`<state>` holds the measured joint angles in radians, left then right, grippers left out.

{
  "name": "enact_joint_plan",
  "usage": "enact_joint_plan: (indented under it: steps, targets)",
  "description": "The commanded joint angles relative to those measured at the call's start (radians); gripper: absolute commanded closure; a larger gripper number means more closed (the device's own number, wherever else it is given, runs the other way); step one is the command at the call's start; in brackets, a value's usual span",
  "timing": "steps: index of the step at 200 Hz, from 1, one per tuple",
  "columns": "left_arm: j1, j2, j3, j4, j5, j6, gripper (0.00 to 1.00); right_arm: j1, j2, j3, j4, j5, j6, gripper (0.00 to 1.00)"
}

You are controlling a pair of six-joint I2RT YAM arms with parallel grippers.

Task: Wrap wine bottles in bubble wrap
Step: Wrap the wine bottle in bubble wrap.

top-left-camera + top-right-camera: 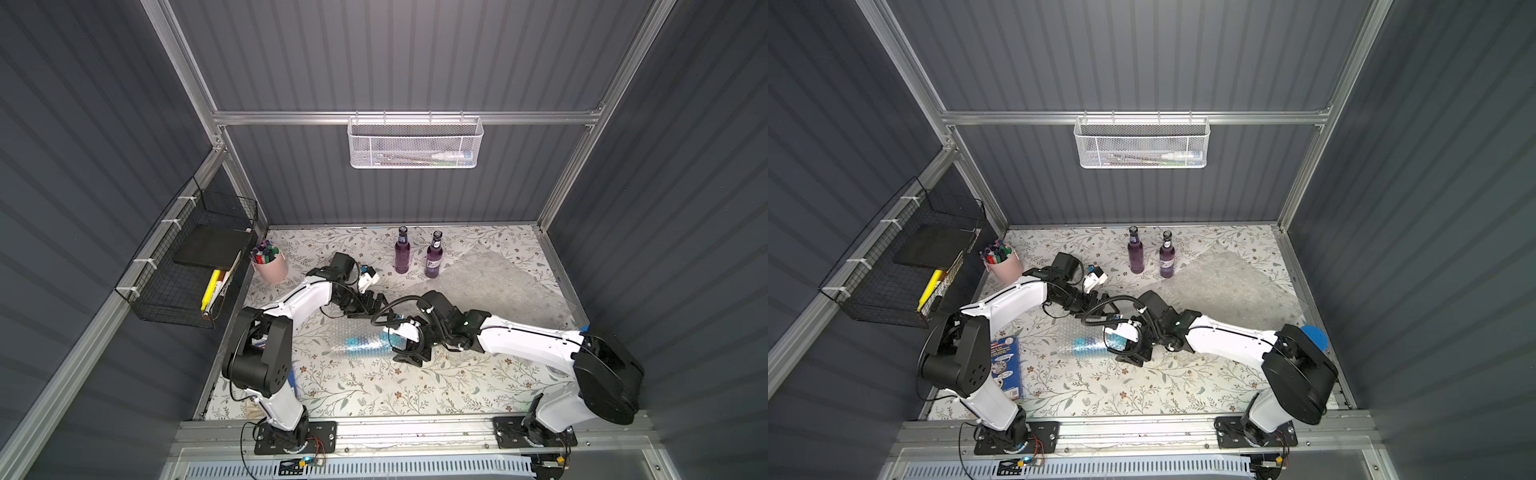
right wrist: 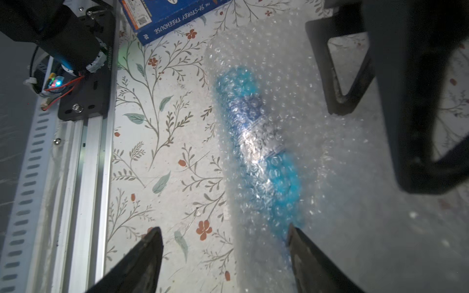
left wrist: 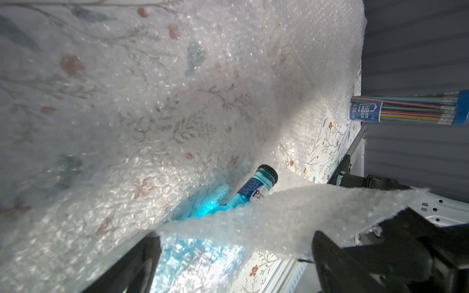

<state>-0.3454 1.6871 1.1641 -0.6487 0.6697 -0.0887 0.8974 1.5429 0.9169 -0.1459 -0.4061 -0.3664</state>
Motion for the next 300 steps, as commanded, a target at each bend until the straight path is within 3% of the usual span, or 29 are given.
enact_joint_plan:
  steps: [1, 64, 98, 156, 220, 252, 300]
  targets:
    - [0.02, -0.014, 0.072, -0.071, -0.036, 0.049, 0.04, -0.003, 0.058, 0.046, 0.041, 0.002, -0.058, 0.18]
    - [0.065, -0.069, 0.166, -0.201, -0.187, 0.076, 0.01, -0.017, 0.228, 0.164, 0.015, -0.021, -0.11, 0.12]
    - [0.077, -0.131, 0.221, -0.265, -0.33, 0.072, 0.01, -0.059, 0.267, 0.218, -0.137, -0.084, -0.145, 0.12]
    - [0.08, -0.264, 0.157, -0.335, -0.347, 0.089, 0.01, -0.071, 0.245, 0.175, -0.255, -0.123, -0.136, 0.13]
    - [0.08, -0.349, 0.06, -0.348, -0.319, 0.332, 0.01, -0.053, 0.186, 0.099, -0.285, -0.066, -0.094, 0.14]
    - [0.079, -0.345, 0.015, -0.397, -0.296, 0.525, 0.02, -0.045, 0.195, 0.083, -0.29, -0.069, -0.065, 0.15]
    - [0.074, -0.425, -0.12, -0.395, -0.112, 0.83, 0.04, -0.038, 0.184, 0.058, -0.273, -0.069, -0.031, 0.16]
